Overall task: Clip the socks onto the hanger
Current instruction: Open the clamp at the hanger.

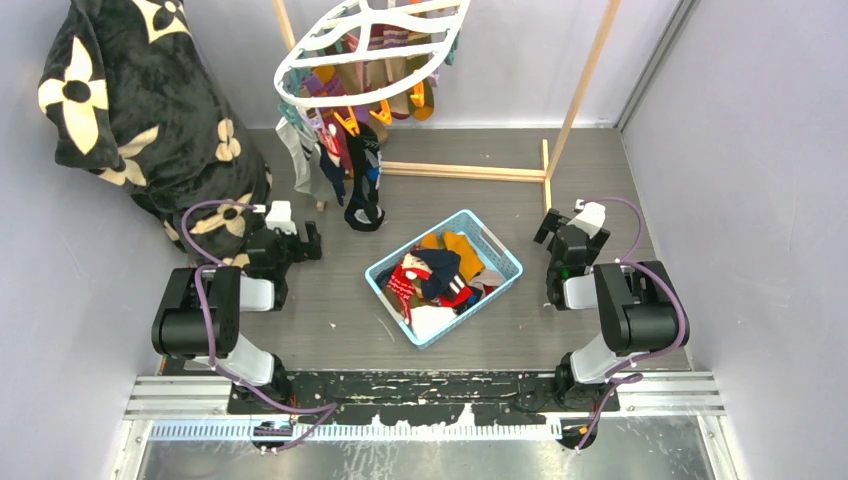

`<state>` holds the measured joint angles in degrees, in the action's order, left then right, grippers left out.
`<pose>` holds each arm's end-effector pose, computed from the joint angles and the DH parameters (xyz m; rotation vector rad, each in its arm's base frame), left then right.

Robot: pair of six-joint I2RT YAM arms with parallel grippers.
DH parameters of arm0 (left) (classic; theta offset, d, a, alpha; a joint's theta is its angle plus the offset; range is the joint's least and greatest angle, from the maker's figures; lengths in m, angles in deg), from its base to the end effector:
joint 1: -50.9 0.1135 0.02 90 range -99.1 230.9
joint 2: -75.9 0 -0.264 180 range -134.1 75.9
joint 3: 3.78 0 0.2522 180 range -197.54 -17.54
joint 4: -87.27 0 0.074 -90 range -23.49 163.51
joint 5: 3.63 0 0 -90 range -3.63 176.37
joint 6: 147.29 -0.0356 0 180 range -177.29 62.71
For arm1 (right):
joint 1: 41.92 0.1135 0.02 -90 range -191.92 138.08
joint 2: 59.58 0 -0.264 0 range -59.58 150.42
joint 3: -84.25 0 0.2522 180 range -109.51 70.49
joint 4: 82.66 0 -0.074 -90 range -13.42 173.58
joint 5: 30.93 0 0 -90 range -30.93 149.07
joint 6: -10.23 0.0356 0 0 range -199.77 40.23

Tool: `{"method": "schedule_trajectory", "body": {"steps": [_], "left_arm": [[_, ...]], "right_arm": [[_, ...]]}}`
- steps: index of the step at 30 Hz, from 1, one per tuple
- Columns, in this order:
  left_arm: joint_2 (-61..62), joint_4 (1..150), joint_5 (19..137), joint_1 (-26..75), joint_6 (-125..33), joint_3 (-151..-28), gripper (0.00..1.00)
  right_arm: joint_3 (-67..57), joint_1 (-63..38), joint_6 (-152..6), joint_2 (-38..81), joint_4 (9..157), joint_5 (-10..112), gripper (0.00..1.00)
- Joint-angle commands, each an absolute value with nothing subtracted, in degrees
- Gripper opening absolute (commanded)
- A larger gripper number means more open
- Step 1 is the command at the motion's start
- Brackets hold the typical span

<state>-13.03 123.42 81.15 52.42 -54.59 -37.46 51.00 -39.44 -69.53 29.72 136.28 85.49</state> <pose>0.2622 0.0037 0.1344 -0.0083 1.9040 -0.1007 0.2593 -0.0046 0.1371 0.4377 1.7936 -0.2756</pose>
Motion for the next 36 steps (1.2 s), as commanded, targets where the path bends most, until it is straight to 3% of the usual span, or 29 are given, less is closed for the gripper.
{"method": "schedule_trajectory", "body": {"steps": [1, 11, 17, 23, 29, 36], "left_arm": [[-12.95, 126.42, 81.09, 52.41, -54.63, -38.97, 1.0], [-12.66, 126.5, 81.2, 52.38, -54.7, -38.97, 1.0], [-2.16, 99.28, 81.75, 53.26, -52.32, -49.56, 1.0], [4.39, 73.28, 67.21, 55.48, -47.7, -63.89, 1.0], [8.31, 53.03, 54.77, 55.29, -48.42, -77.05, 1.0], [11.35, 38.3, 51.28, 51.43, -52.68, -85.46, 1.0]], "right_arm": [[50.89, -39.66, -69.84, 29.66, 139.84, 85.44, 1.0], [51.76, -39.0, -69.31, 25.13, 138.33, 89.36, 1.0], [41.78, -37.83, -61.05, 10.97, 108.88, 97.03, 1.0], [26.35, -39.29, -45.57, 10.14, 85.04, 83.4, 1.0], [23.59, -42.75, -43.22, 9.69, 93.49, 50.75, 1.0], [12.65, -26.02, -52.3, 8.53, 89.8, 46.27, 0.95]]}}
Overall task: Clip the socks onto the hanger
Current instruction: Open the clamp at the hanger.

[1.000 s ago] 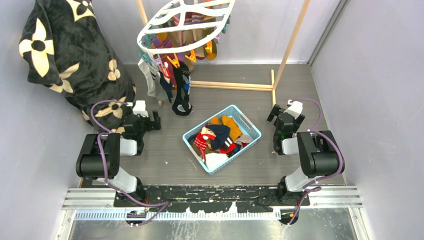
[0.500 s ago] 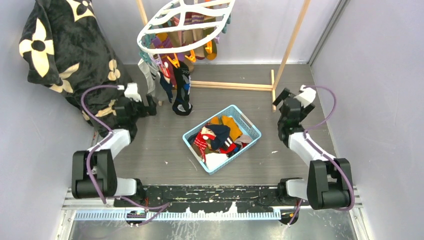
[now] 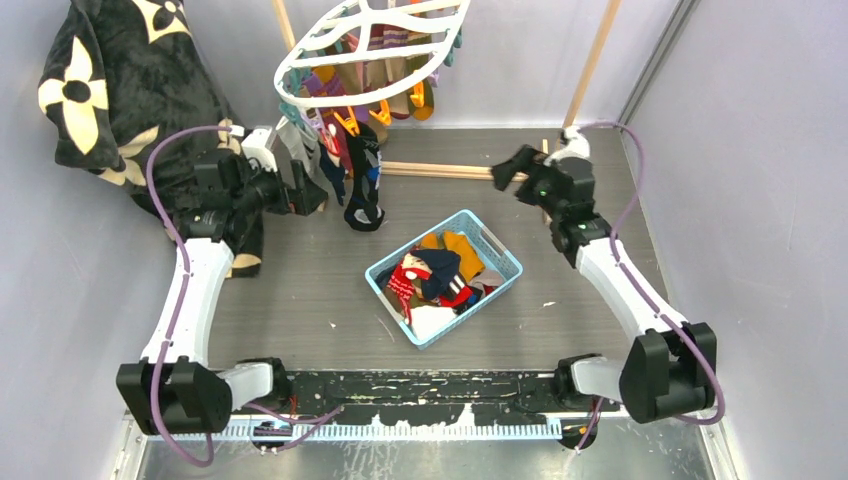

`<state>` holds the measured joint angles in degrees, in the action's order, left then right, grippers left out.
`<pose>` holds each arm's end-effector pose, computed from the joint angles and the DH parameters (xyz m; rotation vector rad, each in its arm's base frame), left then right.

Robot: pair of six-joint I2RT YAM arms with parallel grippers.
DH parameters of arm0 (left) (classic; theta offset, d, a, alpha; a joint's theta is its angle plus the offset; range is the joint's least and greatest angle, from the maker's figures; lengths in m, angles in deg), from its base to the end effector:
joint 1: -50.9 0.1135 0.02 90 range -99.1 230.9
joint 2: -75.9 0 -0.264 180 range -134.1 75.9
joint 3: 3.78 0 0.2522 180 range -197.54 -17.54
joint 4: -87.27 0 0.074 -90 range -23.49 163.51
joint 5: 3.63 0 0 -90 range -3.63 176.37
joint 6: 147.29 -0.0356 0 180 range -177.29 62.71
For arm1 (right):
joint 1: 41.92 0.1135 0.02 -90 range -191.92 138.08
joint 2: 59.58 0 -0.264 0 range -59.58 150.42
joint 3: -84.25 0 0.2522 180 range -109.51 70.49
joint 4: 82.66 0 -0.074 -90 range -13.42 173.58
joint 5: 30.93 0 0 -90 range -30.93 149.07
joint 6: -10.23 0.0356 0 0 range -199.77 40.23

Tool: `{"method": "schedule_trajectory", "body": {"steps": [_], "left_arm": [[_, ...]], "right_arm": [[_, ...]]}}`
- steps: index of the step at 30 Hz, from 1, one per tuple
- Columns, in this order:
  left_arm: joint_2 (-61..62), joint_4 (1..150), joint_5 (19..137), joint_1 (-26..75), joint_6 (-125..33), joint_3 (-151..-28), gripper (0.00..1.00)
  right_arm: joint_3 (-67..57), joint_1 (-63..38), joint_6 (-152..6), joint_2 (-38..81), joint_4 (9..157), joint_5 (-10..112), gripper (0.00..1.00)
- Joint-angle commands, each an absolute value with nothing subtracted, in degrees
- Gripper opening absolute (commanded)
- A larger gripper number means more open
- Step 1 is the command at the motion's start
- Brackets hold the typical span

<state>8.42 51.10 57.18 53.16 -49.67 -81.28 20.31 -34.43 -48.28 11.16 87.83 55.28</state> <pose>0.2620 -0.0070 0.3549 0.1499 2.0057 -0.5742 0.2857 0.0399 0.3021 0.3468 1.8568 0.5310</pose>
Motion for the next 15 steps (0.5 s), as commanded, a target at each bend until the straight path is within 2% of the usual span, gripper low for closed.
{"method": "schedule_trajectory", "body": {"steps": [1, 9, 15], "left_arm": [[12.48, 36.82, 50.48, 51.43, -52.94, -86.09, 1.0], [14.55, 23.2, 45.96, 51.42, -53.15, -97.79, 1.0], [14.91, 26.81, 39.76, 51.42, -41.87, -102.85, 1.0]], "right_arm": [[11.71, -24.07, -51.95, 8.92, 90.91, 44.32, 0.94], [6.35, -14.43, -47.4, 15.2, 106.38, 35.81, 0.9], [1.92, -13.54, -40.19, 22.43, 119.88, 31.91, 0.87]]}}
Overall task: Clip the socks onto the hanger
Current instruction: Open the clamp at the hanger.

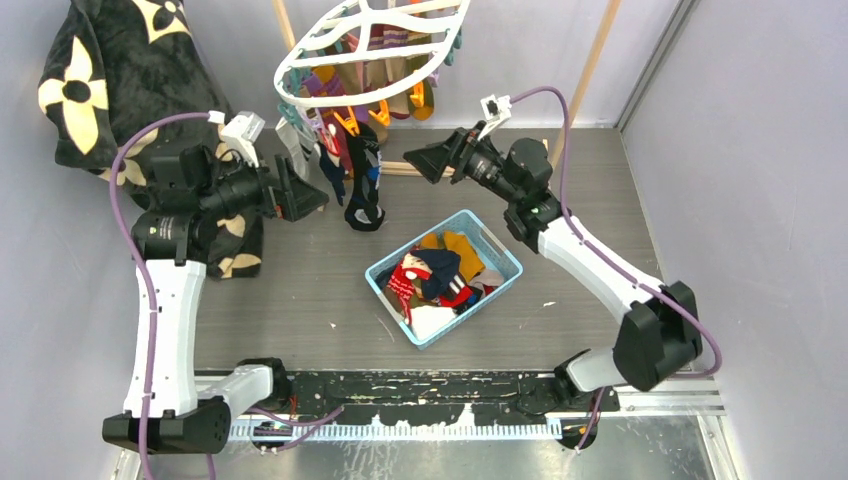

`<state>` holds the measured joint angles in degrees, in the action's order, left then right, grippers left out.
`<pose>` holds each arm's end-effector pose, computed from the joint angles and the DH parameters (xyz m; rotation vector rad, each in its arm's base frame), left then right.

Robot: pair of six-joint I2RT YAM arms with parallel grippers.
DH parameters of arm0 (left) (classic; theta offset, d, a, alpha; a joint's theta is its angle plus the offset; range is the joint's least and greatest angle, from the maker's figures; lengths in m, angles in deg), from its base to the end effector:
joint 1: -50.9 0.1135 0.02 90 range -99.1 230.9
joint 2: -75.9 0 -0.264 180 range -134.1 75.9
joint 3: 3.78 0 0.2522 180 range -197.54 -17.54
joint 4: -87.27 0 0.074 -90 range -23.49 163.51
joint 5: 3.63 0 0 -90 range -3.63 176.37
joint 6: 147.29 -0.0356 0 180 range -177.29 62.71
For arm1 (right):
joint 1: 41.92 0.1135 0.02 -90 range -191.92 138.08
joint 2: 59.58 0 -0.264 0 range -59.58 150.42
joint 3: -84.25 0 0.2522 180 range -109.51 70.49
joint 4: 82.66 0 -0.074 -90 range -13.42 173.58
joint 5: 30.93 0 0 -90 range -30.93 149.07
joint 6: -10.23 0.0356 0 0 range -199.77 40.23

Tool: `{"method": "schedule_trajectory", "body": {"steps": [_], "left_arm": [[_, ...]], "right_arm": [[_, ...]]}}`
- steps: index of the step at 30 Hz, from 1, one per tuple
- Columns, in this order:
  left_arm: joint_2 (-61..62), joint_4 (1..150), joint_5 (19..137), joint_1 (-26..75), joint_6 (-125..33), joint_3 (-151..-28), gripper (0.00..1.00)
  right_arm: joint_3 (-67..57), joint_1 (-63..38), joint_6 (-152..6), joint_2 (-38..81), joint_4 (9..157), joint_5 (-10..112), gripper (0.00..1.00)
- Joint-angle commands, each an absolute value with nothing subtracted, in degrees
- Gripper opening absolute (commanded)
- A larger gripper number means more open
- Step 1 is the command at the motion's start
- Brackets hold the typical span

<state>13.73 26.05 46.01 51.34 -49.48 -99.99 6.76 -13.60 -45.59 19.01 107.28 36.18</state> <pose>0.1959 -0.0216 0.4419 0.2983 1.9903 -0.7973 0.2799 0.1666 0.3839 -0.2768 1.5130 1.1657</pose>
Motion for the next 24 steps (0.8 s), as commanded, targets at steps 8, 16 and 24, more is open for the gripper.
{"method": "schedule_trajectory", "body": {"steps": [8, 16, 24], "left_arm": [[14.33, 28.89, 38.84, 49.62, -37.74, -104.4, 0.97], [13.81, 31.17, 37.22, 48.91, -34.63, -104.55, 0.96], [13.14, 31.72, 36.17, 48.16, -32.62, -105.67, 0.96]], "right_arm": [[-3.64, -13.57, -31.69, 30.3, 131.4, 26.6, 0.87], [-7.83, -13.55, -24.38, 36.2, 140.89, 24.61, 0.87], [-10.64, -13.53, -18.9, 40.7, 146.03, 23.62, 0.88]]}}
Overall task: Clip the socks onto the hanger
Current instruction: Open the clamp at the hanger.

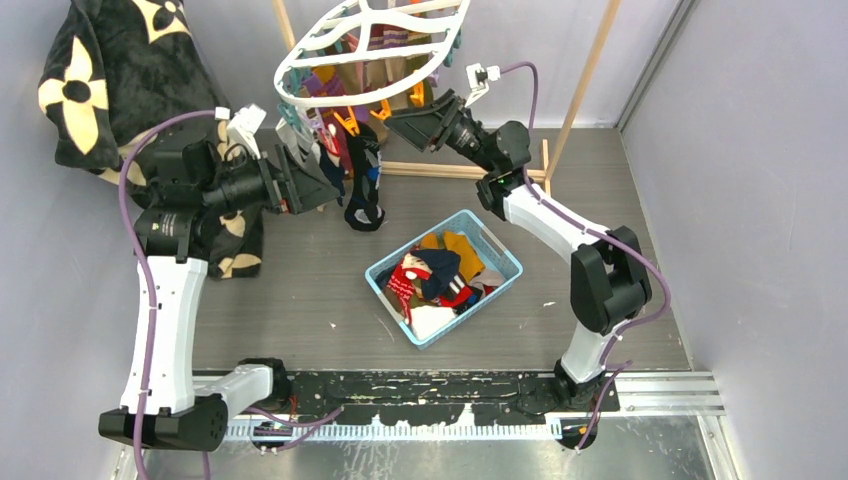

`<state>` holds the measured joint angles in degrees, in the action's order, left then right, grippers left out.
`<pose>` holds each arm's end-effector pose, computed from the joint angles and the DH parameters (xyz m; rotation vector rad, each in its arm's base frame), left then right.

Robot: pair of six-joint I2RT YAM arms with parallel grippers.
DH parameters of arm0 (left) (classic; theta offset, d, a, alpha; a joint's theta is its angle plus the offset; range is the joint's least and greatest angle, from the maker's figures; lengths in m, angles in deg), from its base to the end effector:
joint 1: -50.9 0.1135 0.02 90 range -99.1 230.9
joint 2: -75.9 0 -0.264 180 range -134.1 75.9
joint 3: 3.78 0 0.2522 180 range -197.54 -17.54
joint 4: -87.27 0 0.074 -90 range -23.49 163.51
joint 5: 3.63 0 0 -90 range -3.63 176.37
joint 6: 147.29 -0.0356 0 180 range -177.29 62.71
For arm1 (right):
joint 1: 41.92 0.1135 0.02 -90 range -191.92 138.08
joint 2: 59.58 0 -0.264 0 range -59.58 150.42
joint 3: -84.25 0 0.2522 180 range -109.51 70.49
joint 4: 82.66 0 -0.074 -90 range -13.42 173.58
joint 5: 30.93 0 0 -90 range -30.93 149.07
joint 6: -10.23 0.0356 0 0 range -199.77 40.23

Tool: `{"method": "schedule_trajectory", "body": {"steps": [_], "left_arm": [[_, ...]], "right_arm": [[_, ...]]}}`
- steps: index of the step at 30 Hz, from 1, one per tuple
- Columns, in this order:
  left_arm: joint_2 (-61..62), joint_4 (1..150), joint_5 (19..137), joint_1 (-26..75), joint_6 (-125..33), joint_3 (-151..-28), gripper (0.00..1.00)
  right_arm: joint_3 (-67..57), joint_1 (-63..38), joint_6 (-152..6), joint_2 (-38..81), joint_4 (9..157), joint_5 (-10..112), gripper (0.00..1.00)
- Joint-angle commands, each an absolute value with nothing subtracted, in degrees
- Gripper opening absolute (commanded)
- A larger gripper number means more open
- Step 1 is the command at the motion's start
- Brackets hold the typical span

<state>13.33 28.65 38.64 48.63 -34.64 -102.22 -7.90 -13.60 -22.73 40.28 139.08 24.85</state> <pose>0.1919 -0.0340 0.4577 0.2149 1.9763 -1.0975 0.3434 0.2078 0.3977 -0.3358 1.1926 1.6103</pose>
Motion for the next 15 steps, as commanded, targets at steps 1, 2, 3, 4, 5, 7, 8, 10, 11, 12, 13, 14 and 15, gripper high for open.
{"method": "schedule_trajectory", "body": {"steps": [1, 2, 3, 4, 5, 7, 8, 10, 11, 12, 13, 14, 15], "left_arm": [[13.14, 31.84, 36.26, 48.15, -32.52, -105.89, 0.96], [13.07, 32.0, 36.33, 48.08, -32.44, -106.02, 0.96], [12.98, 32.21, 36.42, 48.08, -32.36, -106.12, 0.96], [12.97, 32.28, 36.56, 48.06, -32.27, -106.13, 0.96], [13.05, 32.35, 36.81, 48.08, -32.25, -106.13, 0.96], [13.08, 32.16, 37.06, 48.08, -32.35, -106.05, 0.96], [13.09, 32.02, 37.34, 48.08, -32.52, -105.97, 0.96], [13.06, 31.82, 37.71, 48.06, -32.91, -106.0, 0.97], [13.11, 31.7, 37.79, 48.08, -33.06, -106.04, 0.97], [13.0, 31.6, 37.89, 48.08, -33.11, -106.23, 0.97], [13.0, 31.52, 37.93, 48.05, -33.2, -106.41, 0.98], [12.98, 31.51, 37.94, 48.09, -33.21, -106.58, 0.98], [12.94, 31.37, 37.93, 48.04, -33.21, -106.76, 0.98]], "right_arm": [[-10.64, -13.53, -18.49, 40.87, 146.65, 23.59, 0.88], [-10.78, -13.43, -17.94, 41.02, 147.17, 23.55, 0.88], [-10.75, -13.4, -17.58, 41.19, 147.65, 23.51, 0.87], [-10.77, -13.36, -17.37, 41.27, 147.97, 23.48, 0.86], [-10.61, -13.29, -17.14, 41.32, 148.23, 23.48, 0.86], [-10.27, -13.18, -16.52, 41.35, 149.27, 23.61, 0.85], [-10.13, -13.1, -16.09, 41.4, 150.05, 23.69, 0.85], [-10.09, -12.77, -14.77, 41.84, 152.25, 23.66, 0.85], [-10.11, -12.62, -14.13, 41.99, 153.09, 23.72, 0.84], [-10.19, -12.5, -13.63, 42.16, 153.8, 23.9, 0.84], [-10.14, -12.41, -13.44, 42.2, 154.12, 23.99, 0.83], [-10.13, -12.27, -13.46, 42.27, 154.21, 24.08, 0.83], [-10.11, -12.11, -13.6, 42.29, 154.24, 24.09, 0.82]]}}
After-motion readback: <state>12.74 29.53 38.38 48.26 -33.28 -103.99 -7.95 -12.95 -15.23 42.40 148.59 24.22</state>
